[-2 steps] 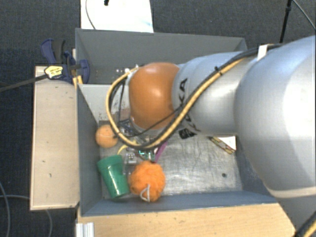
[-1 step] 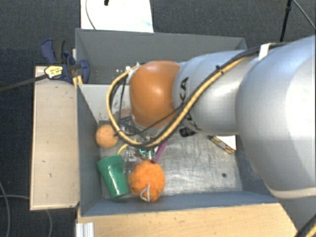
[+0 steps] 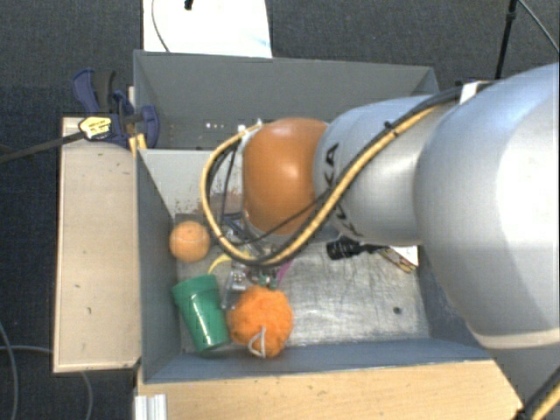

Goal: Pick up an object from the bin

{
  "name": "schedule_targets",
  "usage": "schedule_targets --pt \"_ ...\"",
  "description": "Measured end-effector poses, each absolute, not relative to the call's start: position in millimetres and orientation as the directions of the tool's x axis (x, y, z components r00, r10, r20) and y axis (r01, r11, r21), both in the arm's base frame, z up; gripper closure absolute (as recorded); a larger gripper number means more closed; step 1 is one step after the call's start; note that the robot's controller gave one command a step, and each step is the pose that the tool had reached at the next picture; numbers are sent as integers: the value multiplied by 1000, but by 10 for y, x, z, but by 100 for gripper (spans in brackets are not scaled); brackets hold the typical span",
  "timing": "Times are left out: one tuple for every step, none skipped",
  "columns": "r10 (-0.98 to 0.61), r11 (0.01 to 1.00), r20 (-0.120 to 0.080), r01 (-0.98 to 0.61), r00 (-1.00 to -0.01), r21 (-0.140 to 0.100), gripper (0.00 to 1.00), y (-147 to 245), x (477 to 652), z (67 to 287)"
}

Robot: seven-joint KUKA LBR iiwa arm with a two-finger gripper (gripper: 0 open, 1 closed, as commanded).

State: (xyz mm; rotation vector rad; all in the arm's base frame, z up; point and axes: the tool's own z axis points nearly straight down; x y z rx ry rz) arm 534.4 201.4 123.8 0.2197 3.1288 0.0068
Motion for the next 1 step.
schedule_targets --pt "338 941 0 338 -941 -16 0 2067 5374 819"
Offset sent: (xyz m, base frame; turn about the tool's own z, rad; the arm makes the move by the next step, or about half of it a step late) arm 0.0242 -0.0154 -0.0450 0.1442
